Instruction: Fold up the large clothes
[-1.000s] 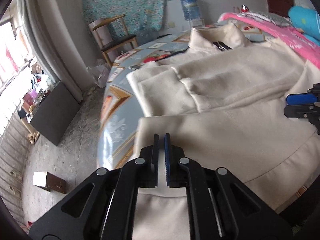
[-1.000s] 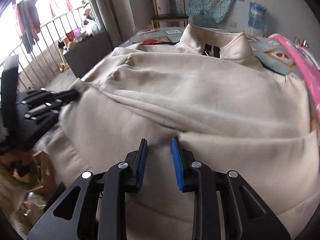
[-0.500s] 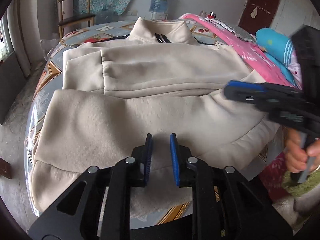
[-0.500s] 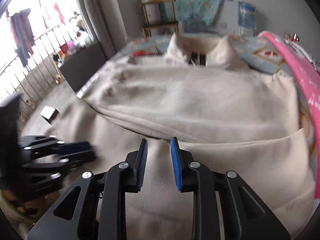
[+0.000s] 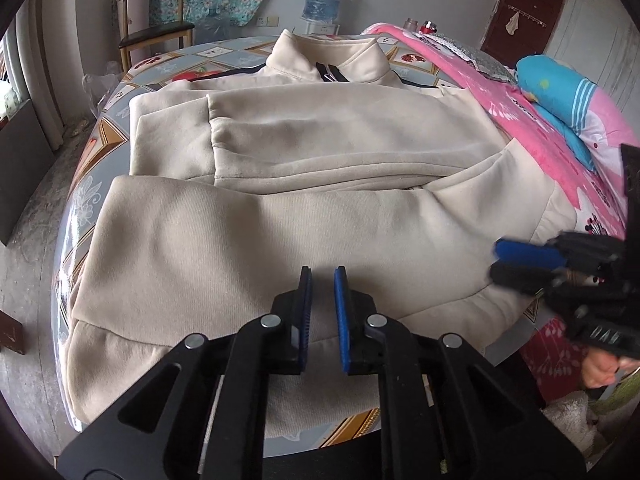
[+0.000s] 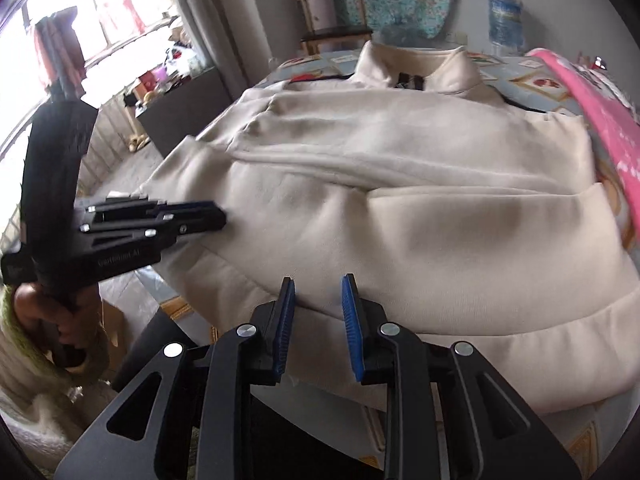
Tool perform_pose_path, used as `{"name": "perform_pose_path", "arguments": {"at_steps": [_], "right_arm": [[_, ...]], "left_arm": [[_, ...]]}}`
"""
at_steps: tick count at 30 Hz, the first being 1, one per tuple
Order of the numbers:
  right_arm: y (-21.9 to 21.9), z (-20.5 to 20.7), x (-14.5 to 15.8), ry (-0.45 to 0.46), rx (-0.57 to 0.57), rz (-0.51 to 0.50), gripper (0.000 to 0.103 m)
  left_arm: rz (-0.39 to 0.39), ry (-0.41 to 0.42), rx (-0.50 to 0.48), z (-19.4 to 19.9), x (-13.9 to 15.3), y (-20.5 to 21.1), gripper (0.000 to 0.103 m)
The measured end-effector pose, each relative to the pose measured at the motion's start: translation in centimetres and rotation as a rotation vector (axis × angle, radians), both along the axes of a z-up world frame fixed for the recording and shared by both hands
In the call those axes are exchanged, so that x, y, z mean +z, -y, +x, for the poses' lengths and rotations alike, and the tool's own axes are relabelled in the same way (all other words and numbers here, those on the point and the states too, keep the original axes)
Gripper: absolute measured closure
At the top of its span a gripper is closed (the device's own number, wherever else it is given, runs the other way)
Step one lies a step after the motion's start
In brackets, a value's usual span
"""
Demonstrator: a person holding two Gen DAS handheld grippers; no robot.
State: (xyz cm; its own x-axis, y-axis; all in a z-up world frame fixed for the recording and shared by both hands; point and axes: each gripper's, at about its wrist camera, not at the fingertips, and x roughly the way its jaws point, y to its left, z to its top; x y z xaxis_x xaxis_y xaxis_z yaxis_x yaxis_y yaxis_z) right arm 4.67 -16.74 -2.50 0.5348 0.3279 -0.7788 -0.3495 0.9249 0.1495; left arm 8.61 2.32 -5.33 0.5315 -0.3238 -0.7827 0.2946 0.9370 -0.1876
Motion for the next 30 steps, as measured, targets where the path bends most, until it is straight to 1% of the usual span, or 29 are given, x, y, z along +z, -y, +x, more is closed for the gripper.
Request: {"name": "perform_pose_path", "arguments": {"at_steps": [1,3,5,6,7,8,9,10,12,13,14,15,16,17,18,20,22,23,24,25,26,27,28,29,30], "right_arm": [[0.9,-0.5,0.7,0.025,-0.025,-0.020,0.080],[3.0,-1.0,1.2,0.039,-0.086,-0.047,0.080],[5.8,-1.0,0.2,0.016,-0.181,-0.079,0.080],[7.0,-0.7,-0.8,-0.012,-0.220,-0.093,0.080],[8.2,-0.4,-2.1,-0.056,-0.243,-0.060,0.080],[9.5,-0.7,-2.2,-0.055,-0.258,0.044,0.080],[10.3,-0.6,-2.1,-0.087,-0.263,0.091,0.080],[10.8,-0.7,-1.7,-0.086,-0.271,0.101,0.080],[12.3,-1.4,-0.3,-0.020,-0.326,0.072,0.080],[13.5,-1.7,-0.1,-0.006,-0.372,0.055,0.080],[14.4,-1.7,-0.3,-0.004,-0.413,0.028,0.080],[15.3,-1.7,-0.9,-0.007,-0.457,-0.028,0.080],[16.1,-1.6,-1.7,-0.021,-0.469,-0.047,0.086],[16.7,-1.4,-2.1,-0.026,-0.477,-0.028,0.087],[16.8,-1.4,-1.9,-0.025,-0.484,-0.015,0.087],[16.2,-1.4,-0.8,-0.014,-0.484,-0.035,0.086],[14.9,-1.9,0.6,0.010,-0.450,0.011,0.084],[13.8,-2.0,1.4,0.020,-0.401,0.046,0.078],[12.7,-2.0,1.9,0.027,-0.361,0.065,0.071],[11.1,-2.0,2.2,0.029,-0.307,0.089,0.059],[9.8,-2.1,2.1,0.023,-0.254,0.110,0.054],[8.4,-2.1,2.0,0.012,-0.199,0.128,0.054],[7.0,-2.0,1.7,0.000,-0.153,0.137,0.054],[5.2,-1.8,1.1,-0.013,-0.111,0.129,0.054],[3.8,-1.5,0.4,-0.022,-0.090,0.099,0.054]], "left_arm": [[-0.006,0.000,0.002,0.0,0.0,-0.1,0.092],[-0.015,0.003,0.008,0.0,-0.1,-0.2,0.092],[-0.015,0.011,0.010,-0.1,-0.1,-0.2,0.092],[-0.015,0.014,0.011,-0.2,-0.1,-0.2,0.092],[-0.015,0.015,0.011,-0.2,-0.2,-0.2,0.092],[-0.015,0.015,0.009,-0.2,-0.2,-0.2,0.092],[-0.013,0.014,0.007,-0.2,-0.1,-0.2,0.092],[-0.006,0.011,0.005,-0.2,-0.1,-0.1,0.092],[0.002,0.010,0.001,-0.2,0.0,-0.1,0.092],[0.001,0.010,0.002,-0.2,0.0,-0.1,0.092],[0.000,0.013,0.004,-0.2,0.0,-0.1,0.092],[-0.002,0.014,0.005,-0.3,0.0,-0.1,0.092],[-0.005,0.015,0.006,-0.3,0.0,-0.1,0.092],[-0.009,0.016,0.006,-0.3,0.0,-0.1,0.092],[-0.013,0.016,0.005,-0.3,0.1,-0.2,0.092],[-0.019,0.044,0.007,-0.9,0.9,-0.6,0.092],[-0.030,0.105,-0.022,-2.2,2.4,-0.9,0.091],[-0.042,0.132,-0.058,-3.2,3.3,-0.8,0.086],[-0.045,0.137,-0.084,-3.7,3.7,-0.6,0.078],[-0.037,0.132,-0.114,-4.3,3.8,-0.2,0.073],[-0.019,0.120,-0.129,-4.7,3.5,0.3,0.065],[0.010,0.103,-0.140,-4.9,3.0,0.9,0.060],[0.063,0.081,-0.140,-5.0,2.1,1.5,0.060],[0.099,0.065,-0.132,-5.0,1.2,1.9,0.058],[0.106,0.053,-0.123,-4.8,0.5,2.0,0.058]]}}
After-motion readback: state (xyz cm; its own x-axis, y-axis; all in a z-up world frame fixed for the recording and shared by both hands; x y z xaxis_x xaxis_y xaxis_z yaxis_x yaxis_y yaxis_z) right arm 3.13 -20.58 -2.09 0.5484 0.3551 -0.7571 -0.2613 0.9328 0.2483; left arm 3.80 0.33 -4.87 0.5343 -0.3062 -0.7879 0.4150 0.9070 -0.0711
